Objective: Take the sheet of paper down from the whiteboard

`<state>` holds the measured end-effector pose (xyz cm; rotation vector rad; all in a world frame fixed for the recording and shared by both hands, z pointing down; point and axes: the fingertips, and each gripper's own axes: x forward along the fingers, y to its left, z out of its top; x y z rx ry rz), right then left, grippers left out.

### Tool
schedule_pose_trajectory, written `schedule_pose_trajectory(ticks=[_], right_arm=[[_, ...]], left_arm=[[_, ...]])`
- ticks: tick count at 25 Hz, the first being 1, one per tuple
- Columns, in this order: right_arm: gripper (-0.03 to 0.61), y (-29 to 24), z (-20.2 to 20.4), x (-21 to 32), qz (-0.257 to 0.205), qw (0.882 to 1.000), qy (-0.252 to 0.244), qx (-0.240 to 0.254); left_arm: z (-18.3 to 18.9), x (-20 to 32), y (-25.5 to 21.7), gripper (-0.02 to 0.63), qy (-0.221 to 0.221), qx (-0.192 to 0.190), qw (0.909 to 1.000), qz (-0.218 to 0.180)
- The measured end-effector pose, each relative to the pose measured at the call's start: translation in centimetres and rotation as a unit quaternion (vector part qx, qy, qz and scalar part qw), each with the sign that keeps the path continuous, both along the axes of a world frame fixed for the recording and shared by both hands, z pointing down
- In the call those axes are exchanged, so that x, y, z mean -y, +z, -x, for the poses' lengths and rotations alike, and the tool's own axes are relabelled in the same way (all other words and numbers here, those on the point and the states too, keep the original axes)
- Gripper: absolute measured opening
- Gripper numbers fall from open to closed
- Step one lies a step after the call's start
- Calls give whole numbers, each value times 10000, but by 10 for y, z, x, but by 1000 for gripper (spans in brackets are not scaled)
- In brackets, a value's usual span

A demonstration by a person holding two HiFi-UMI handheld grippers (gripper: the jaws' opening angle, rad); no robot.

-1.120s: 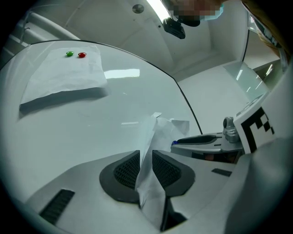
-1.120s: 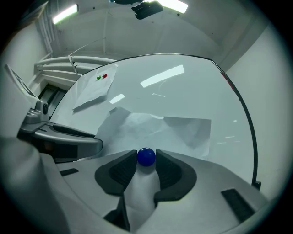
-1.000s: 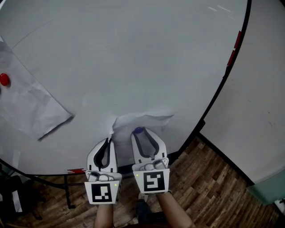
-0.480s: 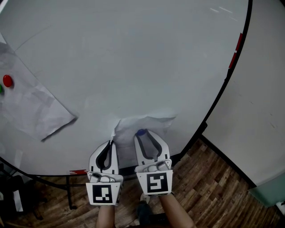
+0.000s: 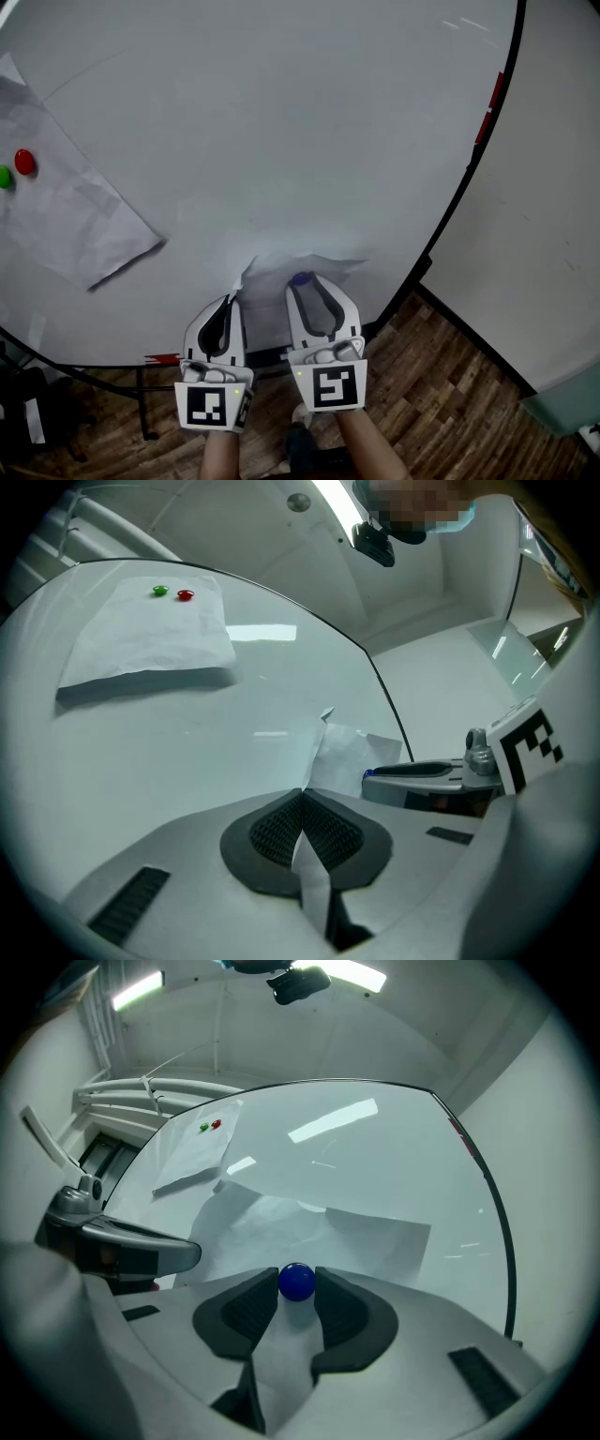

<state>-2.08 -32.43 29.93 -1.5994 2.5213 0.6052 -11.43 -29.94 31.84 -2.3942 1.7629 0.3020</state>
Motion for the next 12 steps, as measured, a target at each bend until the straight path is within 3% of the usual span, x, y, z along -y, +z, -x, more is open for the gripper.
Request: schedule_pose_trajectory(ticks=[12], right_arm=[[135, 5, -1, -12, 137, 9999, -31, 60]], left_arm=[[35, -19, 2, 23, -289, -150, 9995, 44]])
